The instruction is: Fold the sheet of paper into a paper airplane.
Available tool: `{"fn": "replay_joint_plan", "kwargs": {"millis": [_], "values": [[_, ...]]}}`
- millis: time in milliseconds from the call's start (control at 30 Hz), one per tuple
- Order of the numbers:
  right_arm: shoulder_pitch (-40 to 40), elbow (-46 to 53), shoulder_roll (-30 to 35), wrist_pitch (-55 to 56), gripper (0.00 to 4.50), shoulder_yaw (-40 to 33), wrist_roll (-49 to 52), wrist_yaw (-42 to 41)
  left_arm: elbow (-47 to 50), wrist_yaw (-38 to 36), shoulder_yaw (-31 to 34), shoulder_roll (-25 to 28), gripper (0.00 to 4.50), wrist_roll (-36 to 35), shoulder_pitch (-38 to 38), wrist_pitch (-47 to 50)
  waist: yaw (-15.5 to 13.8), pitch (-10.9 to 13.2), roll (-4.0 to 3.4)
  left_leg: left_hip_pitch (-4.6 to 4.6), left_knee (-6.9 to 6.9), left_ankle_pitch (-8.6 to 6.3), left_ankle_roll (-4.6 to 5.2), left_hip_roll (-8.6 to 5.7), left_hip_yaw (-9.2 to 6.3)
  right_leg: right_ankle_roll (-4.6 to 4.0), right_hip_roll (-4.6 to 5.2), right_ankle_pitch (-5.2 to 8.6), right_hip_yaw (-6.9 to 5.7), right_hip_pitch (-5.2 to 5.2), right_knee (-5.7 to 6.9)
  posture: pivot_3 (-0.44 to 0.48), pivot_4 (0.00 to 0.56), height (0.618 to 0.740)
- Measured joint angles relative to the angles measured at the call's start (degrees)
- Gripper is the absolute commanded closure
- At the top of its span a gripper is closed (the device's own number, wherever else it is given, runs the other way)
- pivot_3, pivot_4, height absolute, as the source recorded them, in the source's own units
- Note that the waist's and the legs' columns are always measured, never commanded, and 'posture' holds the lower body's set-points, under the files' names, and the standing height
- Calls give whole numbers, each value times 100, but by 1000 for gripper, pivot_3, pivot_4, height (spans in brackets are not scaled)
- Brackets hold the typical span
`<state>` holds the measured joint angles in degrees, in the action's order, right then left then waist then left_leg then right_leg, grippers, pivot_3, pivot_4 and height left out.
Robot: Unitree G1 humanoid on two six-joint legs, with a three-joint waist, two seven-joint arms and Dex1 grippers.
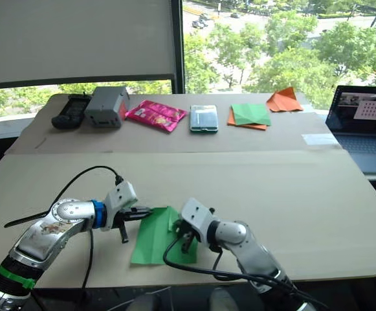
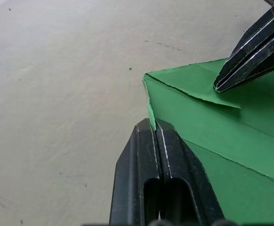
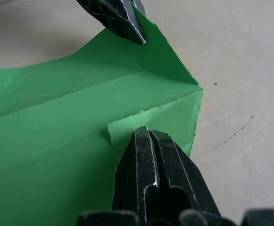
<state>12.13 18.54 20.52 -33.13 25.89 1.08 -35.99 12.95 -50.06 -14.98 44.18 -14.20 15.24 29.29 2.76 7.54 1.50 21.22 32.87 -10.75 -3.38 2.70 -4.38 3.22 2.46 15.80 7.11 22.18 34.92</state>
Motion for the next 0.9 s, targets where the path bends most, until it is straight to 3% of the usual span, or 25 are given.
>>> {"fn": "replay_joint_plan", "kwargs": {"millis": [233, 500, 900], "values": [[0, 0, -63, -92, 4500, -2, 3, 111, -250, -193, -166, -30, 4456, 497, 32, -653, -30, 2, 2, 3, 1, 1, 1, 0, 0, 0, 0, 0, 0, 0, 1, 0, 150, 740], [-2, 0, -80, -107, 4500, 2, 10, 147, 416, -344, 360, -520, 4456, -630, -27, 542, -12, 2, 2, 4, 6, 1, 2, 1, -1, 3, -2, -1, -1, -3, 10, 0, 150, 740], [-2, -1, -111, -107, 4500, 21, 8, 177, 321, -465, 454, -252, 4456, -642, -329, 841, -19, 3, 3, 2, 6, 1, 2, 1, -2, 2, -3, -1, 0, -3, 5, 0, 150, 740]]}}
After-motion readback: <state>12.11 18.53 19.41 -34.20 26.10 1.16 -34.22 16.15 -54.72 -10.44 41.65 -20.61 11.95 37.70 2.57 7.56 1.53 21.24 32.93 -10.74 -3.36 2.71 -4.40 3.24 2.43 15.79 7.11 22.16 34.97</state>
